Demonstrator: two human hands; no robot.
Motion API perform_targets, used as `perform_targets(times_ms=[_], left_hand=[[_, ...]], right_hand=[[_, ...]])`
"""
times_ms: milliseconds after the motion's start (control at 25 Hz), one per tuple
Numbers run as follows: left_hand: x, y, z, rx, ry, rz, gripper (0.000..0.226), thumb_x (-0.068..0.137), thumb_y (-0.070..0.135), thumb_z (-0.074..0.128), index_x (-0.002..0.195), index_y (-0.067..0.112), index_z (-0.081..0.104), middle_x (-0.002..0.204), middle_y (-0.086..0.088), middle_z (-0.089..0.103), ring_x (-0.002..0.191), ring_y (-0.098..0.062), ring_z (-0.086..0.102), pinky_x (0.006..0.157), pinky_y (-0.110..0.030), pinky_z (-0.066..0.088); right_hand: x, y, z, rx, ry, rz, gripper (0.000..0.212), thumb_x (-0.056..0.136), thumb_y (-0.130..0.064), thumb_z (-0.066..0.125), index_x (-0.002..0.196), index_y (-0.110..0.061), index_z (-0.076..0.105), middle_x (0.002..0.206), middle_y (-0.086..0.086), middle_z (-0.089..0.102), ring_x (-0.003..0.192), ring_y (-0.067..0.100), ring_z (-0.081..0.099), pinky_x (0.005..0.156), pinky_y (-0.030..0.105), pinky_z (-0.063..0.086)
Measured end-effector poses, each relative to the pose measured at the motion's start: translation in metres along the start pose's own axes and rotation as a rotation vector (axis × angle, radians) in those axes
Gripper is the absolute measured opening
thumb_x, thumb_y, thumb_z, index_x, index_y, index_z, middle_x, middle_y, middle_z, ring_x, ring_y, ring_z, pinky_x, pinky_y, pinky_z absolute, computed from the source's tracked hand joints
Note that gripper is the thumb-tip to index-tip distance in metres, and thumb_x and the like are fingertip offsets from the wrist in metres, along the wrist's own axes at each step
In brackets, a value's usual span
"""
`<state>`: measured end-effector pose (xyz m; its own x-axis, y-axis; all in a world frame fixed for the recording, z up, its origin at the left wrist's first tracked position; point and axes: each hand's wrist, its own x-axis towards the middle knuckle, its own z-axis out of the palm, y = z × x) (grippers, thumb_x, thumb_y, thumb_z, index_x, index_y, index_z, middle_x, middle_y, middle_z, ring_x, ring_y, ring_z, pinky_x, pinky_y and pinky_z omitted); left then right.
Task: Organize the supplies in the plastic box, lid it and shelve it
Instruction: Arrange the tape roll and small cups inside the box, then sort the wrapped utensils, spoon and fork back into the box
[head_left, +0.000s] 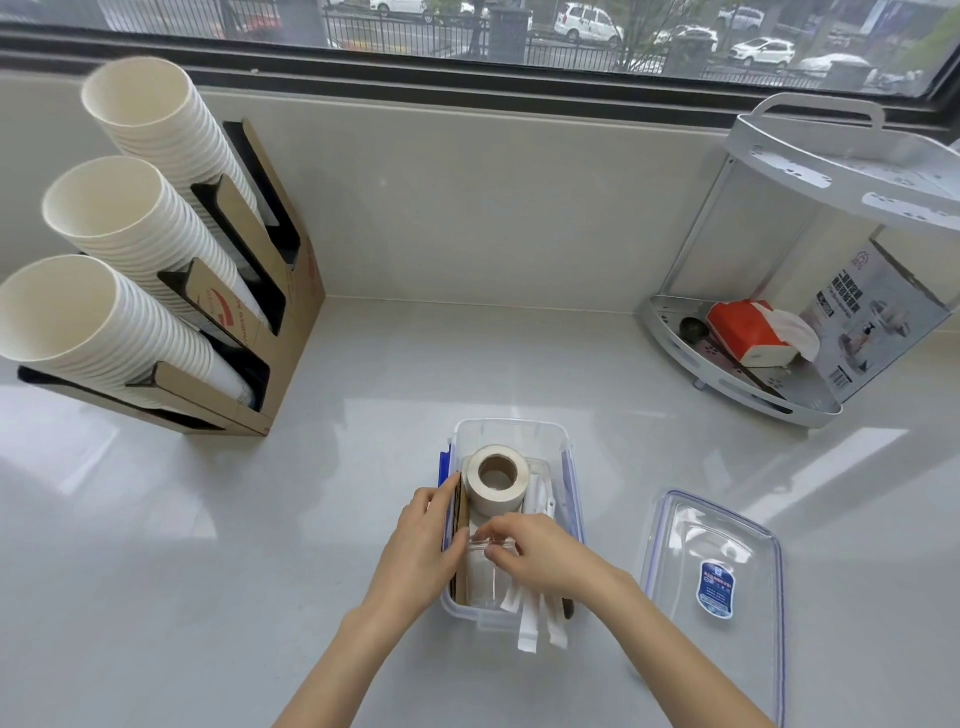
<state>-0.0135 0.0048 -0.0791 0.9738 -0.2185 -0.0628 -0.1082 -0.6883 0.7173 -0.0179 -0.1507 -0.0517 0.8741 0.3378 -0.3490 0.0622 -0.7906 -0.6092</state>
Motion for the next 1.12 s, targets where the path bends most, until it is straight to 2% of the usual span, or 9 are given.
perform_targets(times_ms=[160,280,360,440,600,720,840,1000,1120], left_hand=[[0.001,0.003,-0.003,0.018,-0.018,-0.023,0.058,0.090,0.027,0.048,0.141,0.025,0.022,0.128,-0.001,0.042,0.115,-0.016,0.046,0.089,-0.023,0.042],[-0.001,0.011,-0.006,0.058,0.078,-0.027,0.049,0.089,0.025,0.048,0.136,0.020,0.032,0.128,-0.003,0.040,0.117,-0.017,0.039,0.087,-0.021,0.036],[0.000,0.019,-0.010,0.082,0.187,0.023,0.038,0.089,0.020,0.048,0.126,0.016,0.045,0.123,-0.005,0.045,0.113,-0.019,0.040,0.090,-0.024,0.035],[0.003,0.032,-0.012,0.094,0.198,0.082,0.026,0.089,0.020,0.047,0.113,0.015,0.054,0.114,-0.003,0.054,0.107,-0.020,0.046,0.090,-0.027,0.036],[0.015,0.059,0.001,0.228,0.027,0.137,0.028,0.091,0.027,0.039,0.104,0.012,0.059,0.106,-0.004,0.063,0.098,-0.023,0.057,0.083,-0.031,0.040],[0.023,0.073,0.020,0.491,-0.141,0.123,0.034,0.092,0.030,0.035,0.095,0.005,0.058,0.102,-0.013,0.065,0.092,-0.031,0.060,0.072,-0.034,0.037],[0.031,0.078,0.031,0.634,-0.308,0.055,0.036,0.092,0.032,0.034,0.100,0.004,0.056,0.107,-0.016,0.065,0.099,-0.033,0.059,0.081,-0.037,0.039],[0.041,0.084,0.043,0.621,-0.472,-0.026,0.040,0.091,0.035,0.037,0.103,0.002,0.055,0.112,-0.017,0.062,0.103,-0.032,0.058,0.086,-0.038,0.042],[0.051,0.091,0.045,0.536,-0.551,-0.074,0.039,0.090,0.034,0.039,0.103,0.000,0.055,0.110,-0.016,0.062,0.102,-0.031,0.058,0.083,-0.036,0.045]], right_hand=[[-0.001,-0.002,0.002,-0.014,0.071,-0.021,0.034,0.089,-0.024,0.048,0.122,-0.017,0.053,0.124,0.005,0.057,0.112,0.017,0.053,0.098,0.030,0.042],[-0.005,0.001,-0.005,0.037,0.137,-0.027,0.031,0.091,-0.028,0.046,0.119,-0.019,0.055,0.119,0.003,0.059,0.090,0.011,0.052,0.085,0.023,0.040],[-0.008,0.006,-0.014,0.106,0.220,-0.017,0.027,0.092,-0.026,0.043,0.115,-0.020,0.058,0.115,0.003,0.061,0.085,0.008,0.050,0.079,0.017,0.038],[-0.011,0.012,-0.024,0.187,0.337,0.006,0.024,0.093,-0.022,0.043,0.109,-0.020,0.061,0.109,0.002,0.063,0.085,0.008,0.053,0.071,0.006,0.037],[-0.020,0.026,-0.038,0.266,0.525,0.102,0.024,0.093,-0.018,0.041,0.108,-0.020,0.060,0.106,0.001,0.059,0.083,0.005,0.051,0.066,0.000,0.037],[-0.026,0.036,-0.038,0.309,0.573,0.195,0.029,0.093,-0.017,0.040,0.120,-0.018,0.052,0.120,0.008,0.053,0.090,0.010,0.050,0.080,0.016,0.037],[-0.029,0.045,-0.034,0.335,0.484,0.291,0.037,0.092,-0.019,0.041,0.129,-0.016,0.042,0.126,0.011,0.050,0.091,0.014,0.050,0.080,0.023,0.037],[-0.029,0.054,-0.029,0.493,0.357,0.351,0.036,0.090,-0.016,0.044,0.126,-0.014,0.045,0.105,0.004,0.055,0.090,0.020,0.057,0.082,0.034,0.054],[-0.026,0.058,-0.031,0.578,0.310,0.363,0.031,0.089,-0.014,0.045,0.120,-0.014,0.051,0.102,0.003,0.055,0.085,0.021,0.062,0.070,0.025,0.057]])
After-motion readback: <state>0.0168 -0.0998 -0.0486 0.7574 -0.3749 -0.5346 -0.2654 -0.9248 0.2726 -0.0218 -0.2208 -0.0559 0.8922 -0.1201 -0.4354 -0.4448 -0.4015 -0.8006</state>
